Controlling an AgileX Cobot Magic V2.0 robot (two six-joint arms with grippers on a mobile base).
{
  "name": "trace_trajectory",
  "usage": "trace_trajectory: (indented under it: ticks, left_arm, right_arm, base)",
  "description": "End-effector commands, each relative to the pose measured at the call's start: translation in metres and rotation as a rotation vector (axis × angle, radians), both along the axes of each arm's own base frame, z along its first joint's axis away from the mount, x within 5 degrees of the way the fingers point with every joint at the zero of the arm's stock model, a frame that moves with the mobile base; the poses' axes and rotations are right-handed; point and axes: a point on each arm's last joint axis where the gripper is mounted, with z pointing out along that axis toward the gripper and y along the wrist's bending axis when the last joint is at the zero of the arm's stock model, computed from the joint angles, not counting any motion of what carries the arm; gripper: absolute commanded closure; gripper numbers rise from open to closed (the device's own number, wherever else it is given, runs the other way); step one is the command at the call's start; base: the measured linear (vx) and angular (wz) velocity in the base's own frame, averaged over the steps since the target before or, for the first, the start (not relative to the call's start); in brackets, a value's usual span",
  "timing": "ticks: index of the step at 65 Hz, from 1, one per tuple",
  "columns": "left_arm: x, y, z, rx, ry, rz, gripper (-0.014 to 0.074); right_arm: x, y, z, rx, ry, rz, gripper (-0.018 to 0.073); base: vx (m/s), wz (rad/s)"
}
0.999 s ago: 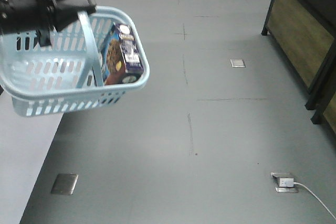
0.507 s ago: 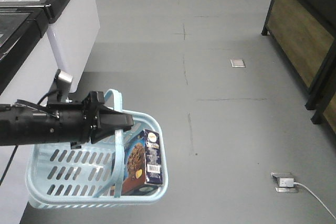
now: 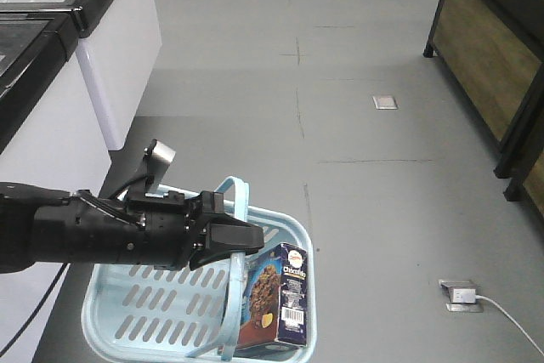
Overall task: Left arm holds basket, right arm returns cookies
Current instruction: 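Lift the basket with cookie box up in front of the robot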
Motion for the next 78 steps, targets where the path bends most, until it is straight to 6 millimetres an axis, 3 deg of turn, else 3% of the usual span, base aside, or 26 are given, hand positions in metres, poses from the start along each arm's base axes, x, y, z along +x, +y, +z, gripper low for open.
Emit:
trace_trajectory:
  ticks: [1, 20, 78]
  left_arm:
    - [-0.003, -0.009, 0.032, -0.149, -0.039, 0.007, 0.0600]
    - [-0.006, -0.033, 0.051, -0.167, -0.076, -0.043, 0.0600]
    - [-0.004, -0.032, 0.050, -0.143, -0.079, -0.022, 0.0600]
  right_arm:
    - [-0.001, 0.000, 0.001, -0.015, -0.068, -0.009, 0.0566]
    - [-0.001, 0.000, 0.001, -0.015, -0.068, -0.009, 0.0566]
    - [-0.001, 0.000, 0.001, -0.015, -0.067, -0.009, 0.0566]
  base:
    - [0.00, 0.00]
    - [0.00, 0.00]
    - [0.00, 0.00]
